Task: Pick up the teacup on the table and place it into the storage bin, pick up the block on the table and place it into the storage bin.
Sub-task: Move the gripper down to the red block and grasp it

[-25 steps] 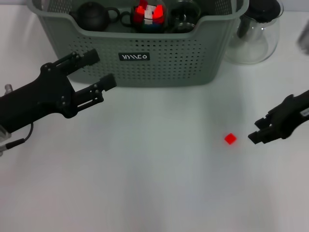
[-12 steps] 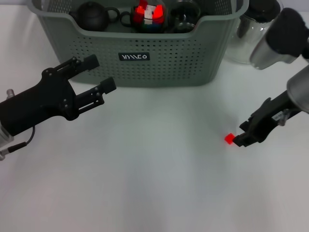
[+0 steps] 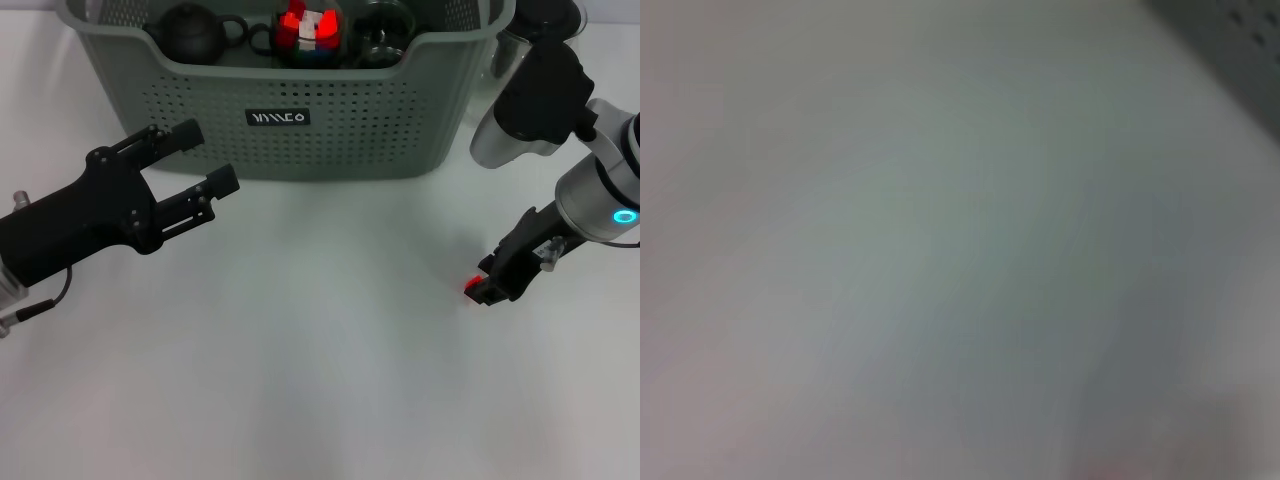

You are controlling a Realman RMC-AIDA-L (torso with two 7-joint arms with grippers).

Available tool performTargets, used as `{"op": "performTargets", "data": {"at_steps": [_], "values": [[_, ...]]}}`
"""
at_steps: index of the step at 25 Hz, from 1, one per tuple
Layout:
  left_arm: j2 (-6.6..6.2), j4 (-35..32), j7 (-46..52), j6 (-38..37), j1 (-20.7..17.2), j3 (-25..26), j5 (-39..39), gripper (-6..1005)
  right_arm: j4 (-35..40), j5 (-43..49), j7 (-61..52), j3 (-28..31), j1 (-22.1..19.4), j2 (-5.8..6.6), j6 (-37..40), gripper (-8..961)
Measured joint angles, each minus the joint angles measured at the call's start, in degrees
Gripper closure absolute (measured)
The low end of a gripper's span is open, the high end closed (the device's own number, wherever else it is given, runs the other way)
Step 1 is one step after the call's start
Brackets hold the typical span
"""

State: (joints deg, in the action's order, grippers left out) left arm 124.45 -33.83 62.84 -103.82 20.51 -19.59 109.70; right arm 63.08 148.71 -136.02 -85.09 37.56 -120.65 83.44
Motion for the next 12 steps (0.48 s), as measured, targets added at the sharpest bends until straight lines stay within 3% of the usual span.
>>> {"op": "performTargets", "data": {"at_steps": [12], "values": [[0.11, 0.02, 0.00, -0.03, -0.12, 0.00, 0.08, 264, -1.21, -0.19, -0.89, -2.37, -0.59, -0.04, -2.10, 608]]}}
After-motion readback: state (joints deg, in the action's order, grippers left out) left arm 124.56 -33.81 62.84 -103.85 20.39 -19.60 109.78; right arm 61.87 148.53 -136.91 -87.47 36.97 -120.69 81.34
